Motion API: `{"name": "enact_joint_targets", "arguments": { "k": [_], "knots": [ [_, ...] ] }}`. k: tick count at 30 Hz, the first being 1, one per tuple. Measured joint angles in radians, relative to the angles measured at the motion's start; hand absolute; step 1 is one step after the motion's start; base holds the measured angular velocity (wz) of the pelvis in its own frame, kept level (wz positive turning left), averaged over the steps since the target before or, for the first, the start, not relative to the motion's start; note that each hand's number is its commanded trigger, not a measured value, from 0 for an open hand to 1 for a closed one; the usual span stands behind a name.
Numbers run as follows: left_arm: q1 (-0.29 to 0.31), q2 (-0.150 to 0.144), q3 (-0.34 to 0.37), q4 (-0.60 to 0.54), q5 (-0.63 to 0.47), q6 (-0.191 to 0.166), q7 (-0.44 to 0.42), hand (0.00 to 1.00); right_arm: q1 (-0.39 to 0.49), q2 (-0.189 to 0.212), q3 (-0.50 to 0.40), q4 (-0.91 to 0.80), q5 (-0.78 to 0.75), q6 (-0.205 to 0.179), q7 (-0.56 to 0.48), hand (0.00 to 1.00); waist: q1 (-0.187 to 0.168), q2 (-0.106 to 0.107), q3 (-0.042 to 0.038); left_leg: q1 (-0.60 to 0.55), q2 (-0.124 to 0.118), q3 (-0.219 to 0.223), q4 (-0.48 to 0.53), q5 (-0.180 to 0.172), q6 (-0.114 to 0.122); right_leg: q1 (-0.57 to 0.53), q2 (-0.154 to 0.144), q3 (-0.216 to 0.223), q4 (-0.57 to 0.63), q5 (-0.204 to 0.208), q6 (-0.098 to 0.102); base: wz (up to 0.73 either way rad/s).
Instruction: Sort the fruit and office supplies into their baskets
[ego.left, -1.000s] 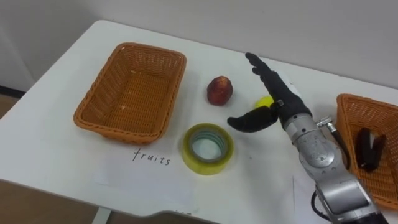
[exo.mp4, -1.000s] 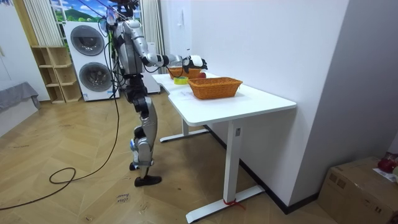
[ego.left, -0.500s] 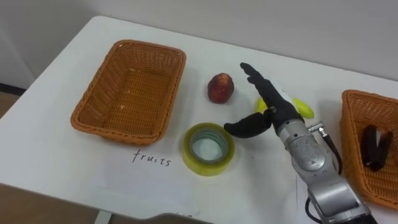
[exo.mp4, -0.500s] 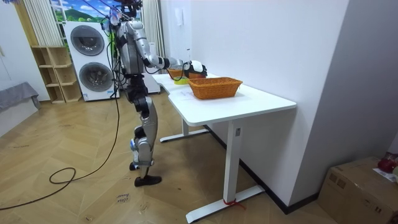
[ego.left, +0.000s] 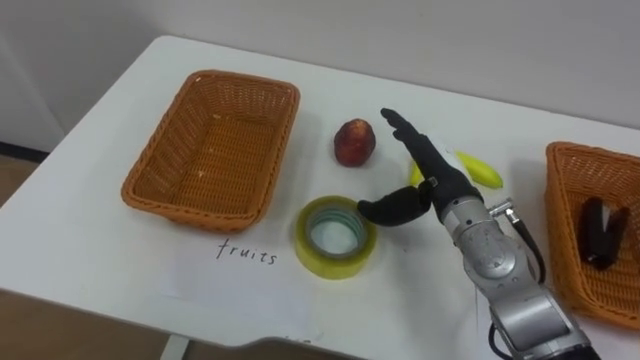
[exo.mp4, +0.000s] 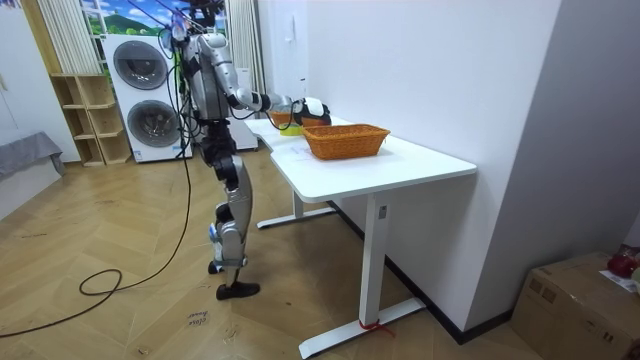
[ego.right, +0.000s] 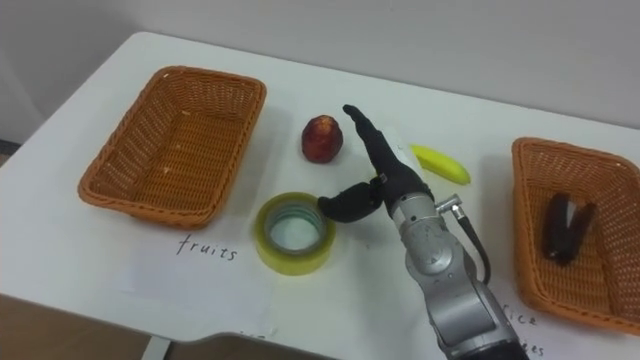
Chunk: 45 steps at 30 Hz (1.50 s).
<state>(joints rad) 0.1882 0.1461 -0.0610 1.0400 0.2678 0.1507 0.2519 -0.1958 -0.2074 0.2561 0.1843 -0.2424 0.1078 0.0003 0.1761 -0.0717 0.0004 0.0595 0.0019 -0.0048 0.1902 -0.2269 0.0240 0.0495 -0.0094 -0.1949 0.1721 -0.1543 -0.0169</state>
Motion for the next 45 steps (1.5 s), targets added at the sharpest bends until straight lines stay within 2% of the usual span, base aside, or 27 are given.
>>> {"name": "enact_joint_targets", "arguments": {
  "k": [7,10,12,14,18,26,34,39,45],
  "knots": [
    [0.002,0.0,-0.001,0.001,0.0,0.004,0.003,0.0,0.0,0.005,0.0,0.0,0.002,0.001,0.002,0.0,-0.001,-0.002,0.0006,0.004,0.0,0.003,-0.002,0.0,0.0,0.001,-0.004,0.001,-0.001,0.0,0.0,0.0],
    [0.0,0.0,-0.002,0.001,-0.001,0.004,0.005,0.0,0.0,0.01,0.0,0.0,0.001,0.002,0.002,0.0,-0.001,-0.004,0.0039,0.004,0.0,0.003,-0.001,0.0,0.0,0.002,-0.004,0.001,-0.001,0.0,0.0,0.0],
    [-0.003,0.001,-0.001,0.001,-0.001,0.004,0.007,0.0,0.0,0.013,0.002,0.0,0.009,0.002,0.002,0.0,0.0,-0.009,0.0105,0.003,0.001,0.003,-0.002,0.0,0.0,0.002,-0.002,0.003,-0.001,0.0,0.0,0.0],
    [-0.002,0.001,-0.002,0.001,-0.001,0.004,0.007,0.0,0.0,0.013,0.002,0.0,0.01,0.002,0.002,0.0,0.0,-0.01,0.0138,0.001,0.001,0.003,-0.003,0.0,0.0,0.0,0.001,0.003,-0.001,0.0,0.0,0.0],
    [-0.002,0.001,-0.002,0.001,0.0,0.004,0.007,0.0,0.0,0.014,0.003,0.0,0.011,0.002,0.002,0.0,0.003,-0.016,0.0108,0.002,0.001,0.003,-0.011,0.0,0.0,0.0,0.001,0.002,-0.001,0.0,0.0,0.0],
    [0.0,0.001,-0.001,0.001,0.001,0.009,0.007,0.0,0.0,0.015,0.003,0.0,0.014,0.002,0.001,0.0,0.005,-0.014,0.0102,0.004,0.001,0.002,-0.007,0.0,0.0,0.001,0.002,0.003,-0.002,0.0,0.0,0.0],
    [-0.001,-0.002,-0.002,0.002,0.001,0.011,0.007,0.0,0.0,0.02,0.003,0.0,0.042,0.002,0.007,0.0,0.012,-0.006,0.0131,0.002,0.001,0.0,-0.003,0.0,0.0,0.001,0.001,0.003,-0.002,0.0,0.0,0.0],
    [-0.003,-0.012,-0.006,0.004,0.001,0.018,0.007,0.0,-0.002,0.033,0.006,-0.006,0.077,0.002,0.04,0.0,0.015,0.006,0.006,-0.002,0.001,-0.001,-0.009,0.0,0.0,-0.001,0.001,0.001,-0.001,0.0,0.0,0.0],
    [-0.006,-0.019,-0.015,-0.009,0.0,0.018,0.006,0.0,-0.044,0.059,0.008,-0.011,0.075,0.002,0.047,0.0,0.015,0.015,0.0014,-0.002,0.001,-0.001,-0.005,0.0,0.0,-0.001,0.001,0.002,-0.002,0.0,0.0,0.0]
  ]
}}
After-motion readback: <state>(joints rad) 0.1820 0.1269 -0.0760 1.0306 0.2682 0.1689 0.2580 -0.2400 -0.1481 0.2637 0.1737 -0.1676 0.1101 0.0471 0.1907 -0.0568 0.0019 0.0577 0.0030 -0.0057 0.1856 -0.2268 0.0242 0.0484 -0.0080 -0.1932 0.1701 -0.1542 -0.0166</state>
